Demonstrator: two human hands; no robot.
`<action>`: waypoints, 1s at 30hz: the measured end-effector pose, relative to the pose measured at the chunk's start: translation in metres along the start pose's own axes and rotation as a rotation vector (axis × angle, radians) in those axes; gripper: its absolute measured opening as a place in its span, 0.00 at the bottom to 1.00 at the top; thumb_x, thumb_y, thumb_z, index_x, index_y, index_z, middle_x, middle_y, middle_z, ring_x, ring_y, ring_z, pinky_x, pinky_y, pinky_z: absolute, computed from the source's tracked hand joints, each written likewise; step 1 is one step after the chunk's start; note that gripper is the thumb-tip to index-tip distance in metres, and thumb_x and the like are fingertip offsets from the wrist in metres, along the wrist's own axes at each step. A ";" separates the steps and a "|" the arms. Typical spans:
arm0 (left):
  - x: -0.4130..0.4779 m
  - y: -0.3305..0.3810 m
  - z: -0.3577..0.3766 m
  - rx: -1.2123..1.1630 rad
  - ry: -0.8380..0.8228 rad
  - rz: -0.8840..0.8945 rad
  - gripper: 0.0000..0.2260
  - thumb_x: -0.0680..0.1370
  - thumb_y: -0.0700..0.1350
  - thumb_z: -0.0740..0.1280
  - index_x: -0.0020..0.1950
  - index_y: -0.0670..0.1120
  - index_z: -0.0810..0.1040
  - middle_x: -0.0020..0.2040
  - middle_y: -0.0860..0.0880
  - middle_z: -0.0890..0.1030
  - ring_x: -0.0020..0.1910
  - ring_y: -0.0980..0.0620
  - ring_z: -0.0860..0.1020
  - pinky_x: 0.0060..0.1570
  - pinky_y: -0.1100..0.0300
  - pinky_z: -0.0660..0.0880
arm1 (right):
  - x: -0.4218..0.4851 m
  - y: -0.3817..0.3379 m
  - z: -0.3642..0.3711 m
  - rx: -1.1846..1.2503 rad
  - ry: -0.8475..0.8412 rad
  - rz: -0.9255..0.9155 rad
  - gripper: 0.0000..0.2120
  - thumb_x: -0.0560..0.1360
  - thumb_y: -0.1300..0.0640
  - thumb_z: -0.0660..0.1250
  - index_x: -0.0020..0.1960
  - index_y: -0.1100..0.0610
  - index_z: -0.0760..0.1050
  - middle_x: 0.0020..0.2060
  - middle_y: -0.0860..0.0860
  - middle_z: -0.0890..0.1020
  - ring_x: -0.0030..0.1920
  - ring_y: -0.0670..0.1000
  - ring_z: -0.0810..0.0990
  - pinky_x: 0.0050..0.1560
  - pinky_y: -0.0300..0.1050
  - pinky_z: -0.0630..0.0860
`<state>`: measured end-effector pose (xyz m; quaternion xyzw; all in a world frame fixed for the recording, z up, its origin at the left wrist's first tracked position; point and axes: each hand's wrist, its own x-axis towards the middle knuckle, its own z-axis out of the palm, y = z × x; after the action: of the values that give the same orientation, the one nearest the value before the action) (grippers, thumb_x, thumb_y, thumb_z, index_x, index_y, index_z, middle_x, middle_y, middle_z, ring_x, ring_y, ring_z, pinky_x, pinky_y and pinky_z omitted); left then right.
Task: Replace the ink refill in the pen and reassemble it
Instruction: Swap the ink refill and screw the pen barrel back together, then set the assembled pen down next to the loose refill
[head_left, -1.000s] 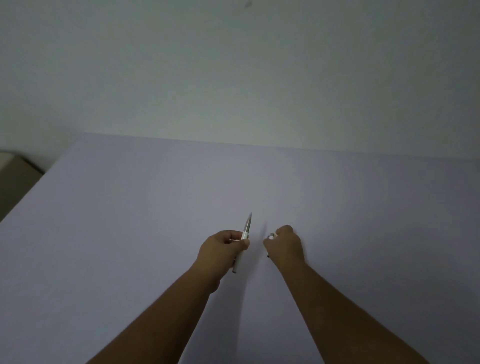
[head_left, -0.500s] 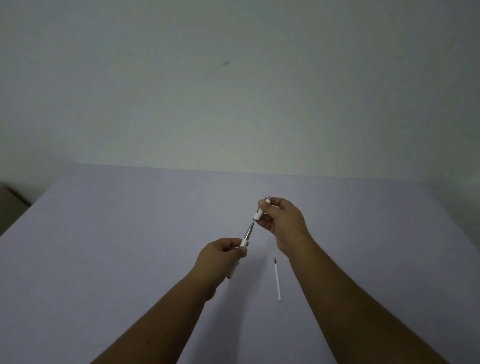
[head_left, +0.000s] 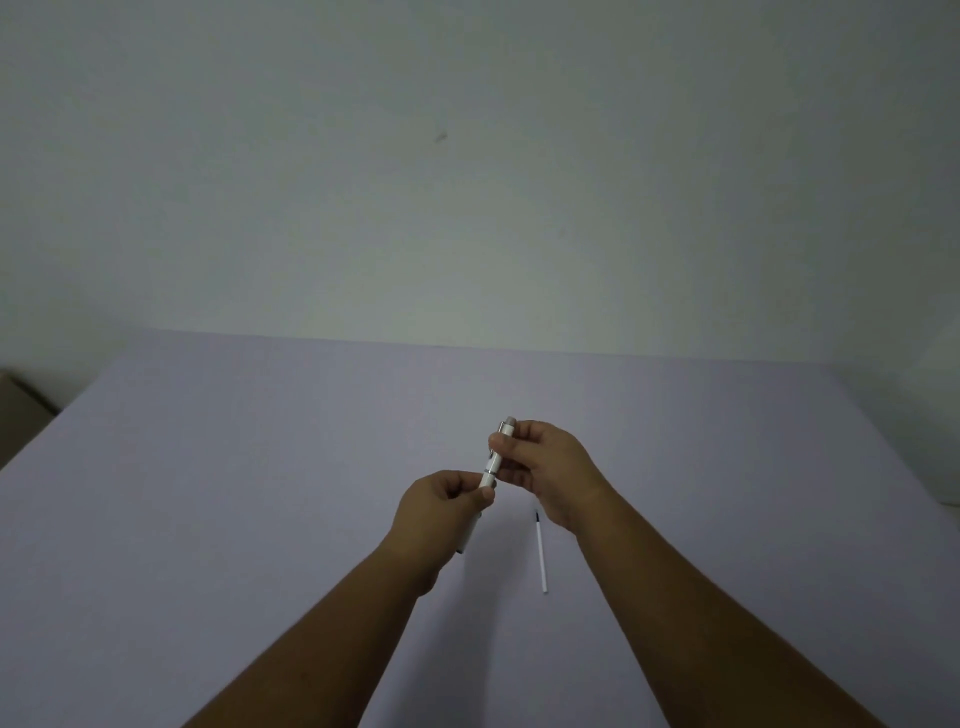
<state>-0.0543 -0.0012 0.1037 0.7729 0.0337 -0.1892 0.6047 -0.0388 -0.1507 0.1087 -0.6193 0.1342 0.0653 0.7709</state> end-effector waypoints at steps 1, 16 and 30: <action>0.000 -0.001 0.001 -0.004 0.010 0.007 0.05 0.75 0.45 0.68 0.40 0.52 0.81 0.38 0.51 0.81 0.39 0.53 0.77 0.33 0.63 0.71 | 0.001 0.000 -0.001 -0.006 -0.014 0.004 0.05 0.72 0.61 0.70 0.48 0.61 0.79 0.38 0.53 0.83 0.38 0.48 0.84 0.41 0.41 0.81; 0.045 -0.044 0.017 -0.079 -0.005 -0.211 0.03 0.74 0.43 0.71 0.46 0.45 0.82 0.45 0.44 0.82 0.43 0.48 0.80 0.49 0.55 0.80 | 0.031 0.063 -0.047 -0.406 0.380 0.194 0.07 0.74 0.56 0.67 0.38 0.56 0.77 0.38 0.55 0.80 0.36 0.51 0.78 0.48 0.49 0.79; 0.071 -0.105 0.057 0.323 0.047 -0.276 0.08 0.71 0.46 0.72 0.48 0.45 0.82 0.39 0.49 0.81 0.38 0.51 0.78 0.39 0.61 0.74 | 0.021 0.132 -0.050 -0.983 0.380 0.257 0.07 0.71 0.64 0.65 0.49 0.59 0.75 0.47 0.58 0.82 0.43 0.55 0.80 0.37 0.38 0.70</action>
<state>-0.0321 -0.0398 -0.0279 0.8520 0.1224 -0.2551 0.4405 -0.0603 -0.1707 -0.0305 -0.8865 0.2993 0.1009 0.3383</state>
